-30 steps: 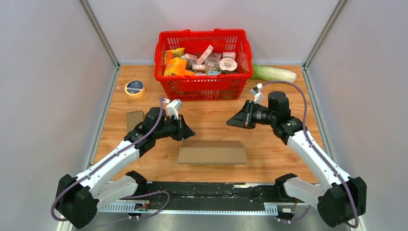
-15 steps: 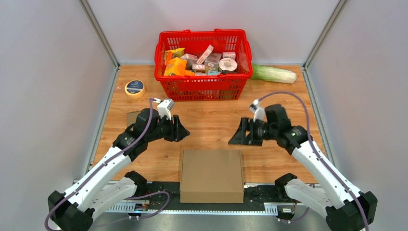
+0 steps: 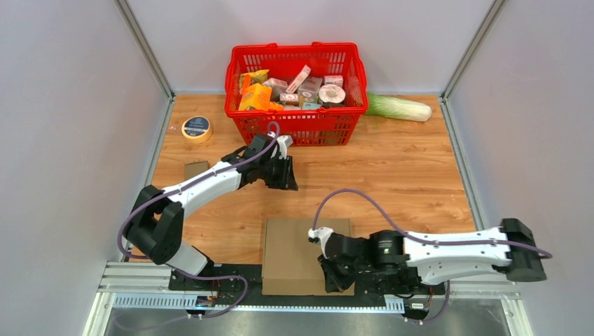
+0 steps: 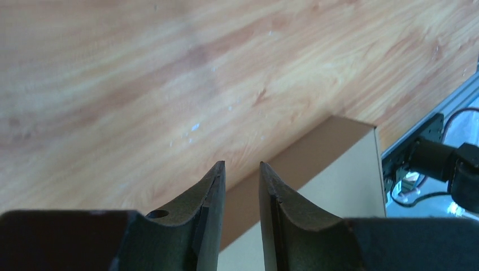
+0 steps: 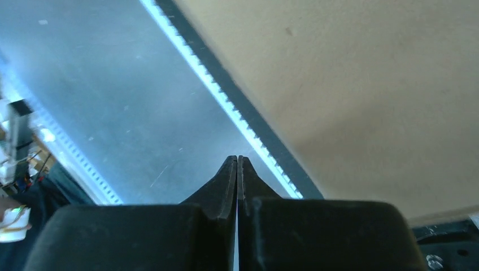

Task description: Fold the paper box

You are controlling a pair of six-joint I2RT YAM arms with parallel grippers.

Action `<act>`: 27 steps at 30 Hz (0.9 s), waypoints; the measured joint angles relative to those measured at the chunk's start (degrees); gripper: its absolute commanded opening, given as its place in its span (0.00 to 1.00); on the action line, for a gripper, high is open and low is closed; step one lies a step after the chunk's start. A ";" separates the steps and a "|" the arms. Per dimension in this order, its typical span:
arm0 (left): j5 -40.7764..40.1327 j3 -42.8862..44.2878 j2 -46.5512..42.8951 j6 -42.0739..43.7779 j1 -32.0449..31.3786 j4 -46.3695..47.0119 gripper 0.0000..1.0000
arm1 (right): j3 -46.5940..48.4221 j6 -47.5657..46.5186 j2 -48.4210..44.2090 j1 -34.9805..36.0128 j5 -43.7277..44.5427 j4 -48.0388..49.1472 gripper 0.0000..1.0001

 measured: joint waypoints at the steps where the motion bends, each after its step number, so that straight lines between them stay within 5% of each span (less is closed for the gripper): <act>1: -0.24 1.36 1.36 0.17 -0.17 0.26 0.36 | -0.46 0.50 2.73 0.76 0.33 1.31 0.00; 8: -4.09 4.33 4.70 1.09 -0.33 -0.72 0.36 | -2.03 2.95 9.73 -3.32 8.68 6.01 0.00; 19: -11.19 4.55 0.11 3.58 0.70 -5.73 0.37 | -0.39 -3.82 8.07 -36.61 21.11 5.57 0.07; 27: -18.58 16.50 8.59 6.84 3.69 -13.07 0.36 | -2.40 1.62 7.80 -36.96 17.75 4.83 0.00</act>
